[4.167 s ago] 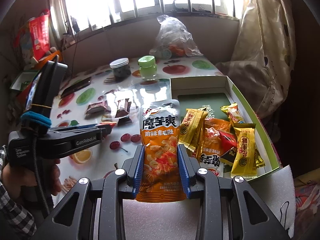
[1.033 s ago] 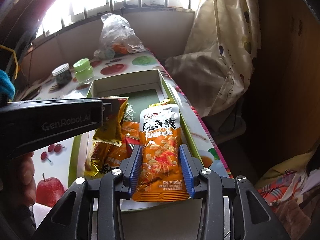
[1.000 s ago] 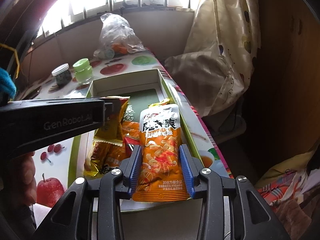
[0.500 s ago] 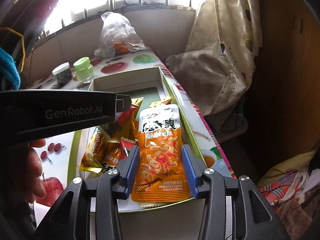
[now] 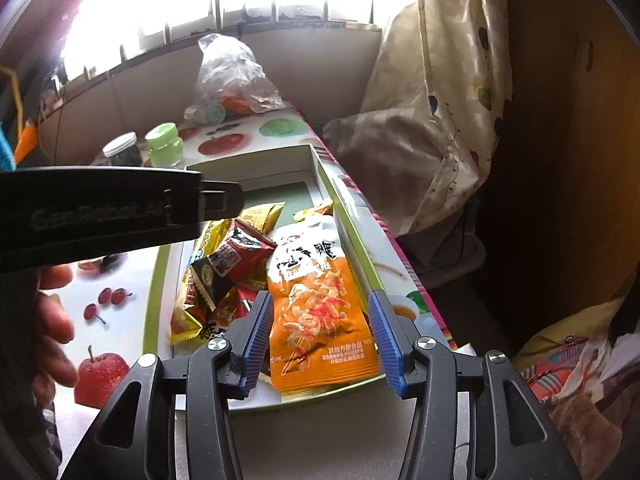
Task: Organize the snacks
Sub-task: 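Open both grippers to release the snacks into the box, then move both open grippers back over the white-red wrapped bars on the table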
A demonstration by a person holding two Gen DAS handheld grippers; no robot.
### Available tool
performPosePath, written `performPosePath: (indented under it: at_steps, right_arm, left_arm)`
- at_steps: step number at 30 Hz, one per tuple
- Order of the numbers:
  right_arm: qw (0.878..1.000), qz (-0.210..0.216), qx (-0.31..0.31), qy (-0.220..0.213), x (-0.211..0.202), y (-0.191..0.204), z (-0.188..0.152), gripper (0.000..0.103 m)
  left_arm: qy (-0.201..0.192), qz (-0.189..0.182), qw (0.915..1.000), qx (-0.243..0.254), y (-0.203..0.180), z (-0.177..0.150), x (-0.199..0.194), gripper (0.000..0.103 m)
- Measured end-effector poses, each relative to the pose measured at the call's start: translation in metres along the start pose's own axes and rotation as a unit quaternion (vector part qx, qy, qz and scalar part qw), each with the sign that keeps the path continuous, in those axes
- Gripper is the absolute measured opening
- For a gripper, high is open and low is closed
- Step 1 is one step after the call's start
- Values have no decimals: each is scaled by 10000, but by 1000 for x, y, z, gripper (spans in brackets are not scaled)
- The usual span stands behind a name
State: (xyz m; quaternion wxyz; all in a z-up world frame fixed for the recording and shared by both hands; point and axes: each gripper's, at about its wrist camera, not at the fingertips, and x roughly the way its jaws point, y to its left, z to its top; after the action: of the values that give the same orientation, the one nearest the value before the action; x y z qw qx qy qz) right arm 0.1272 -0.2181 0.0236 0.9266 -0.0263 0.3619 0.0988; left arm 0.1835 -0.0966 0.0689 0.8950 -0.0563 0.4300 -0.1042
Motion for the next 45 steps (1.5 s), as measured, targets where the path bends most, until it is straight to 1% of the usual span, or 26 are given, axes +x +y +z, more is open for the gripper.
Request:
performPosePath:
  at_steps: [9, 12, 15, 22, 33, 45]
  right_arm:
    - [9999, 0, 162, -45, -12, -3, -7, 49]
    - [9997, 57, 239, -47, -16, -3, -9, 49]
    - [9997, 93, 234, -57, -18, -1, -10, 49]
    - [9994, 240, 247, -102, -27, 7, -10, 49]
    - [9988, 431, 158, -176, -36, 25, -9, 49]
    - [9978, 592, 68, -288, -43, 46, -2, 49]
  left_arm:
    - [-216, 135, 9997, -39, 1, -15, -31, 51]
    - [-309, 243, 9992, -8, 2, -20, -42, 51]
    - [-366, 250, 9990, -55, 6, -25, -51, 51]
    - [-478, 444, 9977, -159, 16, -39, -69, 51]
    - [-511, 650, 9958, -381, 38, -58, -85, 51]
    - [-565, 739, 9942, -546, 59, -70, -96, 51]
